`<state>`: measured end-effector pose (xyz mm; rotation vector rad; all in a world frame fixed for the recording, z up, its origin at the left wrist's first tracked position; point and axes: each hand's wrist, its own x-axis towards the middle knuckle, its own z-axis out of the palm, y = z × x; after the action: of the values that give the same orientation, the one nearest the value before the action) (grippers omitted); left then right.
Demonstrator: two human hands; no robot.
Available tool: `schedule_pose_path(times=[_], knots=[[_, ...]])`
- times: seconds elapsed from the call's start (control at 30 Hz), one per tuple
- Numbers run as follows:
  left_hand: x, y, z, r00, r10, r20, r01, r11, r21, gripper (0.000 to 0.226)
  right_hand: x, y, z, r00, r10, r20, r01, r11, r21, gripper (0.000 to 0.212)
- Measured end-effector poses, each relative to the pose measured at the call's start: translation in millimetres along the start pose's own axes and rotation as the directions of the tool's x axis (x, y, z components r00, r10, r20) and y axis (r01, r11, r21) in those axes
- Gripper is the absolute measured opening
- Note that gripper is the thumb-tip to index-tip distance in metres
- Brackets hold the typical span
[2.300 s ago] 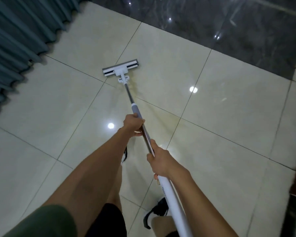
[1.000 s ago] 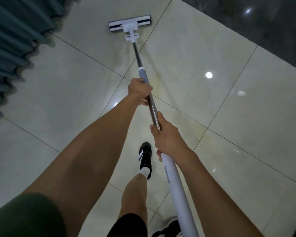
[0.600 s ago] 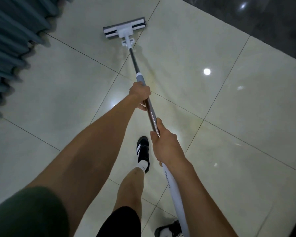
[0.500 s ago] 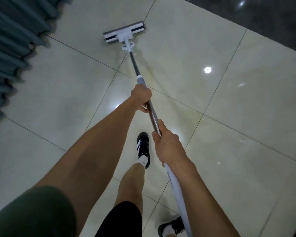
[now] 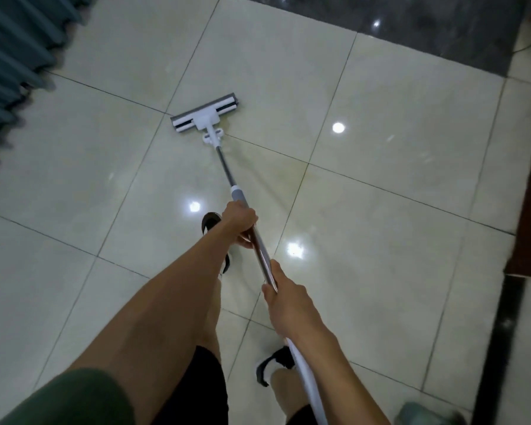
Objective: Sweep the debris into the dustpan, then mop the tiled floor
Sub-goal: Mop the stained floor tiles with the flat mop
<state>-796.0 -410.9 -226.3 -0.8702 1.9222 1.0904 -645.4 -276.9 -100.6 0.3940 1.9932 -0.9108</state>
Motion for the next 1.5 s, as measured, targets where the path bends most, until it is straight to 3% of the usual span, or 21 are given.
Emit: schedule_pose_path(times=[0.17,0.37,0.7,0.93,1.1,1.17,1.3,1.5], knots=[[-56,-35,42,0.999,-0.042,0.024,0.042,0.999,0.019,0.013,-62,49,8,0.999,0.025,0.036,-0.026,1.000,0.009,0.056],[-86,-45,42,0.999,-0.013,0.034,0.014,1.000,-0.013,0.018,-88,49,9,0.996,0.072,0.050,-0.075,0.995,0.072,0.056],[-43,-11,5,1.000,0.011,0.029,-0.006,0.985,-0.170,0.020,-47,-13,-7,0.995,0.100,-0.020,-0.101,0.995,-0.016,0.055],[26,50,-84,0.998,0.047,-0.040,-0.054,0.978,-0.200,0.036,34,-114,-11,0.995,0.093,-0.046,-0.093,0.996,-0.016,0.055],[78,103,-143,0.996,0.069,-0.060,-0.079,0.976,-0.202,0.031,104,-182,-19,0.994,0.056,-0.091,-0.061,0.997,-0.056,0.055],[92,117,-158,0.995,0.069,-0.066,-0.082,0.973,-0.218,0.043,121,-199,-21,0.994,0.025,-0.103,-0.032,0.997,-0.069,0.055],[102,123,-158,0.998,0.049,-0.039,-0.057,0.968,-0.244,0.052,125,-199,-25,0.992,0.003,-0.129,-0.020,0.992,-0.128,0.051],[80,83,-133,0.997,0.071,-0.035,-0.077,0.969,-0.234,0.053,87,-168,-2,0.992,0.043,-0.118,-0.059,0.988,-0.139,0.054]])
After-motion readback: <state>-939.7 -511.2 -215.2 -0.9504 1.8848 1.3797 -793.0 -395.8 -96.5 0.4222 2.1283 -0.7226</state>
